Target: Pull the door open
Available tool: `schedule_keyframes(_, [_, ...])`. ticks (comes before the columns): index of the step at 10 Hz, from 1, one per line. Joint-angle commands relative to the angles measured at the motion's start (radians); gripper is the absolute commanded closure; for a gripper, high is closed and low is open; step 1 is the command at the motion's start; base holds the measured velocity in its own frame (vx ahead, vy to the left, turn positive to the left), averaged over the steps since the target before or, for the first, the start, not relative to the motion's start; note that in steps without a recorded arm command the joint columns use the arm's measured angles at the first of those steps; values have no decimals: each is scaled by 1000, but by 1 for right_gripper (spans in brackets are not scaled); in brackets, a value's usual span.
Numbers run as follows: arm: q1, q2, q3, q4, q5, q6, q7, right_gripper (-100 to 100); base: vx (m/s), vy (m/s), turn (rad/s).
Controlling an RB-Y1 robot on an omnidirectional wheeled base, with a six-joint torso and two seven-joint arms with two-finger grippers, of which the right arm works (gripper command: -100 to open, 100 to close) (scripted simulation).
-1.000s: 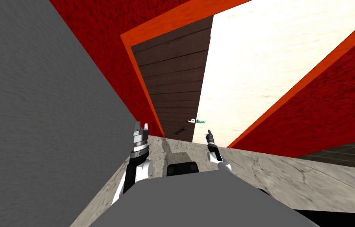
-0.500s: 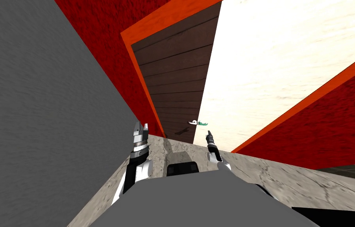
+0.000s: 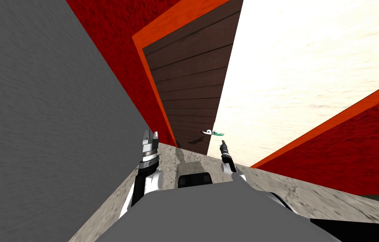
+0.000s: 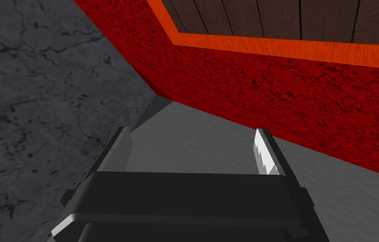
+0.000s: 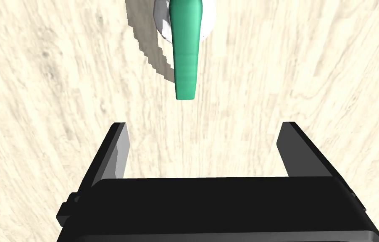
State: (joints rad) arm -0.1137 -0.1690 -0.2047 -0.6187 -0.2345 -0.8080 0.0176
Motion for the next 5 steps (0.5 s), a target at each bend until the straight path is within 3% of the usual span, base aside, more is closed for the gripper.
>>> schedule_keyframes(1, [0,0,0,0,0,0,0,-100,31,-29,26])
schedule_keyframes(2, [27,-27,-19,15,-11,-5,-11,-100,10,7,-67])
schedule_keyframes(3, [27,-27,-19,15,-11,-5,-11,-100,6,12,-35])
schedule_keyframes(5, [61,-62,-42,31,-25,-12,-28,-100,20,12,-21])
